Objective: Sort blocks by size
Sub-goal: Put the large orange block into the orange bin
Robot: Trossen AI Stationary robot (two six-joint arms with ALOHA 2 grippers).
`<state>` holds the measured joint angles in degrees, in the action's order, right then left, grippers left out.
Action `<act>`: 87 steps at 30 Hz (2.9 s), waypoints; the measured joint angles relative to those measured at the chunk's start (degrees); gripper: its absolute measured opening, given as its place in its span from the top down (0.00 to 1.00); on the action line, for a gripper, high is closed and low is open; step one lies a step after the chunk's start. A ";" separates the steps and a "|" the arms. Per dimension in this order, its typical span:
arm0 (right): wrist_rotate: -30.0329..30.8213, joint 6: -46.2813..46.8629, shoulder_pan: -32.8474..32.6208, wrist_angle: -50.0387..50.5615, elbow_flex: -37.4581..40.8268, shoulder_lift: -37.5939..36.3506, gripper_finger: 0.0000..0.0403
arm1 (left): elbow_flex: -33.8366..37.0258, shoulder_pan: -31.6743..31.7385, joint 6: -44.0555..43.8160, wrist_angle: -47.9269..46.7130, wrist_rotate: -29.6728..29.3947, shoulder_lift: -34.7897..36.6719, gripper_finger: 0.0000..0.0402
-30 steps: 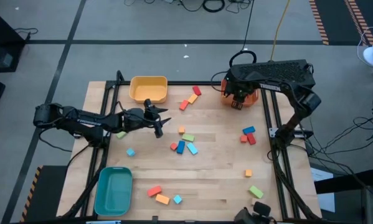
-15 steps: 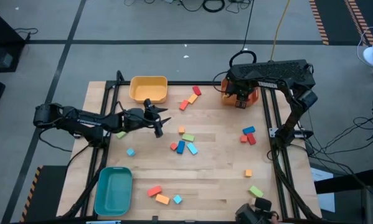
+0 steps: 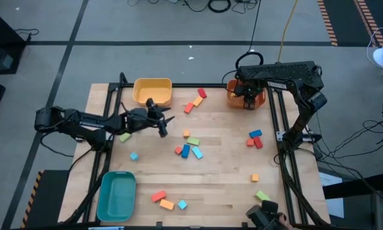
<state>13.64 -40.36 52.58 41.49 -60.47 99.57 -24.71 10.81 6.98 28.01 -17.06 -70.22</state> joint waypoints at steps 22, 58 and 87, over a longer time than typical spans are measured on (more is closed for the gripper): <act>7.25 0.87 -0.38 -0.83 0.02 -1.14 0.64 | 0.00 1.55 -0.13 0.00 0.02 0.00 0.48; 2.43 7.55 -1.95 3.92 -2.41 -12.14 0.64 | -0.02 1.55 -0.15 0.22 0.07 0.00 0.48; -0.22 10.16 -2.82 6.94 -2.43 -1.46 0.86 | -0.02 1.56 -0.21 0.20 0.02 0.00 0.48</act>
<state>13.42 -30.20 49.76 48.43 -62.89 98.10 -24.73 12.37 6.77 28.21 -17.04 -70.22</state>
